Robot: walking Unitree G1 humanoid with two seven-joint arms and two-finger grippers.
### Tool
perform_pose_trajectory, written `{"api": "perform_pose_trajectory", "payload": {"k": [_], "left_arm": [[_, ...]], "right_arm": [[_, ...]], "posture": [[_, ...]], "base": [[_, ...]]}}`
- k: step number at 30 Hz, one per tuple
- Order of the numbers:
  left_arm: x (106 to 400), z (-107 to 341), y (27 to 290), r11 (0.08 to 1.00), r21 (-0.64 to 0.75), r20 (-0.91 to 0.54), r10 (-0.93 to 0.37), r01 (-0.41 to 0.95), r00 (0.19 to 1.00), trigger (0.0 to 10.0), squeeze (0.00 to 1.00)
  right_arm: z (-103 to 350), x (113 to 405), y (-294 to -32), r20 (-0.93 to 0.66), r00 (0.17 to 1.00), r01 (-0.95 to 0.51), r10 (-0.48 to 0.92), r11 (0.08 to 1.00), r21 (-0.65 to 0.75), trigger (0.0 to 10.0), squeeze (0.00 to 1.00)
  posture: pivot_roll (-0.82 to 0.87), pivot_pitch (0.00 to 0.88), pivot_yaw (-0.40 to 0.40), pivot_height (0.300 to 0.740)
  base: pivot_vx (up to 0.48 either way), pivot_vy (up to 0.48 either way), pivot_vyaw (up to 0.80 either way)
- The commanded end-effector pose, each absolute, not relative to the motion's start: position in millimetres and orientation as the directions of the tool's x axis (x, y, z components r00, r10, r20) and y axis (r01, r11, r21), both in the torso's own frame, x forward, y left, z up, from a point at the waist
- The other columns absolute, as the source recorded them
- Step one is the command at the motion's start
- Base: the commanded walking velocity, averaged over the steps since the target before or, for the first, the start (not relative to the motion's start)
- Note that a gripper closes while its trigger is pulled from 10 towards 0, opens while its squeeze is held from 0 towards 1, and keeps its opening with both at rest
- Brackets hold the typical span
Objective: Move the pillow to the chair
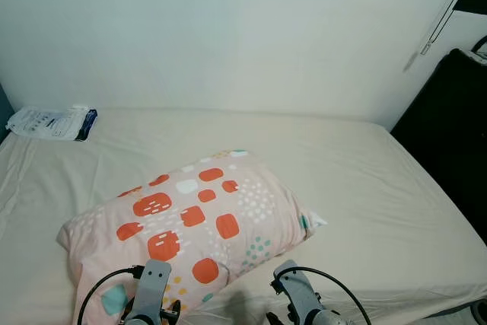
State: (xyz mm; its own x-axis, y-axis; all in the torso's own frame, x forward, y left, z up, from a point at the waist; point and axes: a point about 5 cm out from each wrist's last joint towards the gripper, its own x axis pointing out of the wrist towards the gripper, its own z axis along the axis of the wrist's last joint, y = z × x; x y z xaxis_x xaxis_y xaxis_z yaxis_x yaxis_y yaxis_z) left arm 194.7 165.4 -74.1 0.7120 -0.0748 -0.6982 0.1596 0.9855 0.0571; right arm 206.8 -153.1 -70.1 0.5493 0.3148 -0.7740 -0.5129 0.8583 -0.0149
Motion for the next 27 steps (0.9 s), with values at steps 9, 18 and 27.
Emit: {"api": "perform_pose_trajectory", "payload": {"k": [9, 18, 27], "left_arm": [[191.1, -76.7, 160.5, 0.983, 0.056, -0.712, -0.085, 0.177, 0.697, 10.0, 0.0], [192.3, -76.1, 162.5, 0.982, 0.064, -0.711, -0.081, 0.179, 0.698, 10.0, 0.0], [192.5, -75.9, 162.7, 0.982, 0.065, -0.711, -0.08, 0.179, 0.699, 10.0, 0.0]], "right_arm": [[-69.6, 207.9, -157.6, -0.774, 0.56, -0.484, 0.295, 0.875, -0.017, 10.0, 0.0], [-69.3, 209.0, -157.0, -0.776, 0.563, -0.474, 0.286, 0.88, -0.019, 10.0, 0.0], [-69.4, 209.1, -157.5, -0.776, 0.564, -0.47, 0.282, 0.883, -0.02, 10.0, 0.0]], "posture": [[0.11, 0.0, -0.138, 0.74], [0.11, 0.0, -0.135, 0.74], [0.11, 0.0, -0.134, 0.74]], "base": [[0.0, 0.0, 0.0], [0.0, 0.0, 0.0], [0.0, 0.0, 0.0]]}}
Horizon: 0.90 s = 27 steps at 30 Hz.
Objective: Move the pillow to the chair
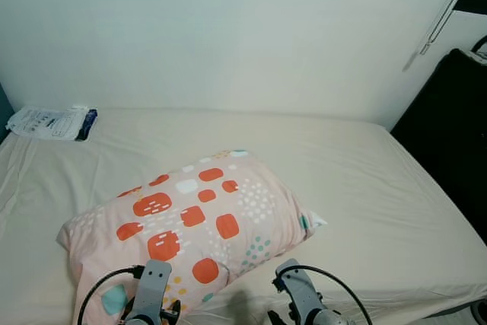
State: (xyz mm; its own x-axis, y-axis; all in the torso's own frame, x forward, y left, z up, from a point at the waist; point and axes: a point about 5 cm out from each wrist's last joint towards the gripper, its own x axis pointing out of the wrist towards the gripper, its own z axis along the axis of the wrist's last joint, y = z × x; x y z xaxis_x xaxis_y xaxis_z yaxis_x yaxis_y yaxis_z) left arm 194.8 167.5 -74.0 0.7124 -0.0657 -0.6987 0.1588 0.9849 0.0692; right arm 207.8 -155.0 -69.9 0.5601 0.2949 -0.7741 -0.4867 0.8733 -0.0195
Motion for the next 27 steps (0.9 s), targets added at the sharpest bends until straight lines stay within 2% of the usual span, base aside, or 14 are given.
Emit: {"api": "perform_pose_trajectory", "payload": {"k": [1, 27], "left_arm": [[192.8, -75.8, 162.4, 0.982, 0.065, -0.71, -0.081, 0.179, 0.699, 10.0, 0.0], [192.7, -75.9, 160.7, 0.981, 0.064, -0.71, -0.084, 0.183, 0.699, 10.0, 0.0]], "right_arm": [[-69.4, 209.1, -157.5, -0.776, 0.564, -0.47, 0.281, 0.883, -0.021, 10.0, 0.0], [-68.5, 210.6, -158.8, -0.777, 0.565, -0.475, 0.277, 0.879, -0.032, 10.0, 0.0]], "posture": [[0.11, 0.0, -0.134, 0.74], [0.11, 0.0, -0.137, 0.74]], "base": [[0.0, 0.0, 0.0], [0.0, 0.0, 0.0]]}}
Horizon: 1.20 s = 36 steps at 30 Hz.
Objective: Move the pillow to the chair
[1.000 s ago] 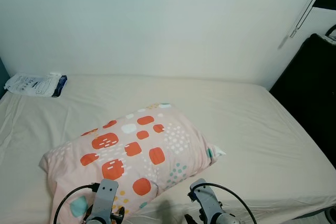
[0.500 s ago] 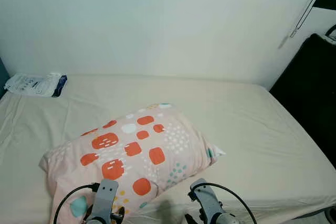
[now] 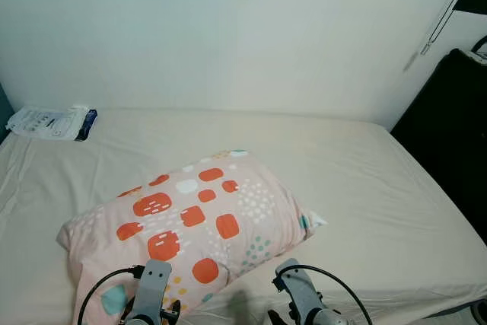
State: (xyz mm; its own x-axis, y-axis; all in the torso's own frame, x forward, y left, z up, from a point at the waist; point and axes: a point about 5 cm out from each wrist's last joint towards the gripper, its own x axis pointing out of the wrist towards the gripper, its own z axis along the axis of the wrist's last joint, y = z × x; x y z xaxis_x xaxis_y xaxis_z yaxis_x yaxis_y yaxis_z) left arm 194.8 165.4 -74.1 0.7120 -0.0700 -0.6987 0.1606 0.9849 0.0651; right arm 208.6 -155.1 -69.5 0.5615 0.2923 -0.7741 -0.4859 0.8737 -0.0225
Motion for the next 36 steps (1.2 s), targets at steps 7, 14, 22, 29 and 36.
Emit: {"api": "perform_pose_trajectory", "payload": {"k": [7, 14, 22, 29, 36], "left_arm": [[193.6, -75.5, 160.5, 0.981, 0.064, -0.709, -0.085, 0.184, 0.7, 10.0, 0.0], [193.0, -75.9, 160.7, 0.981, 0.065, -0.711, -0.084, 0.184, 0.698, 10.0, 0.0], [192.7, -76.0, 160.8, 0.981, 0.065, -0.711, -0.083, 0.183, 0.698, 10.0, 0.0], [191.6, -76.7, 157.8, 0.981, 0.06, -0.711, -0.087, 0.184, 0.697, 10.0, 0.0], [193.0, -76.6, 156.4, 0.979, 0.063, -0.718, -0.089, 0.192, 0.691, 10.0, 0.0]], "right_arm": [[-68.3, 211.1, -158.9, -0.777, 0.565, -0.477, 0.277, 0.878, -0.034, 10.0, 0.0], [-68.4, 211.0, -158.7, -0.78, 0.561, -0.484, 0.279, 0.875, -0.035, 10.0, 0.0], [-68.2, 211.4, -157.8, -0.779, 0.559, -0.489, 0.282, 0.872, -0.035, 10.0, 0.0], [-67.6, 211.8, -161.8, -0.781, 0.56, -0.488, 0.276, 0.872, -0.043, 10.0, 0.0], [-66.4, 213.9, -165.5, -0.781, 0.567, -0.474, 0.262, 0.879, -0.049, 10.0, 0.0]], "posture": [[0.11, 0.0, -0.137, 0.74], [0.11, 0.0, -0.141, 0.74], [0.12, 0.0, -0.146, 0.74], [0.1, 0.0, -0.157, 0.74], [0.11, 0.0, -0.157, 0.74]], "base": [[0.0, 0.0, 0.0], [0.0, 0.0, 0.0], [0.0, 0.0, 0.0], [0.0, 0.0, 0.0], [0.0, 0.0, 0.0]]}}
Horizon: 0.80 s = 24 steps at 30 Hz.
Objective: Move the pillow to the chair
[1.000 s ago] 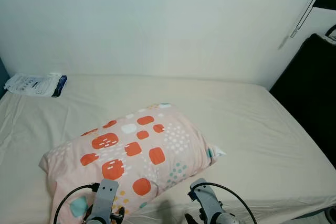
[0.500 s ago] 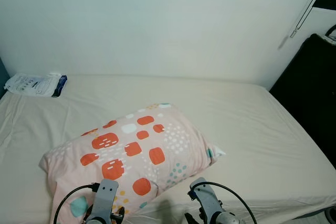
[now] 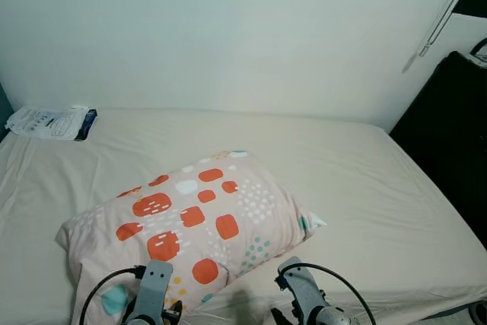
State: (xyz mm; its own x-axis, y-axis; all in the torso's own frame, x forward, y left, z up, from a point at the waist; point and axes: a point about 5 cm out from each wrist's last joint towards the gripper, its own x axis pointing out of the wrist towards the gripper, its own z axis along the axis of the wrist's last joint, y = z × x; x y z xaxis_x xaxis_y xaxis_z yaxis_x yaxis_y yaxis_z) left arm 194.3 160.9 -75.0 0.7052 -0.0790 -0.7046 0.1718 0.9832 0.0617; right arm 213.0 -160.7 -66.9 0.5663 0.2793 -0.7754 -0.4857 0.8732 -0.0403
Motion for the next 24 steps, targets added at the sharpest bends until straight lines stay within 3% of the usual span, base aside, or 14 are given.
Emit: {"api": "perform_pose_trajectory", "payload": {"k": [1, 24], "left_arm": [[193, -77, 156, 0.979, 0.063, -0.718, -0.089, 0.192, 0.691, 10.0, 0.0], [184, -80, 163, 0.978, 0.077, -0.731, -0.075, 0.192, 0.678, 10.0, 0.0]], "right_arm": [[-66, 214, -166, -0.781, 0.567, -0.474, 0.262, 0.879, -0.049, 10.0, 0.0], [-72, 205, -162, -0.799, 0.533, -0.496, 0.277, 0.868, -0.03, 10.0, 0.0]], "posture": [[0.11, 0.0, -0.157, 0.74], [0.11, 0.0, -0.166, 0.74]], "base": [[0.0, 0.0, 0.0], [0.0, 0.0, 0.0]]}}
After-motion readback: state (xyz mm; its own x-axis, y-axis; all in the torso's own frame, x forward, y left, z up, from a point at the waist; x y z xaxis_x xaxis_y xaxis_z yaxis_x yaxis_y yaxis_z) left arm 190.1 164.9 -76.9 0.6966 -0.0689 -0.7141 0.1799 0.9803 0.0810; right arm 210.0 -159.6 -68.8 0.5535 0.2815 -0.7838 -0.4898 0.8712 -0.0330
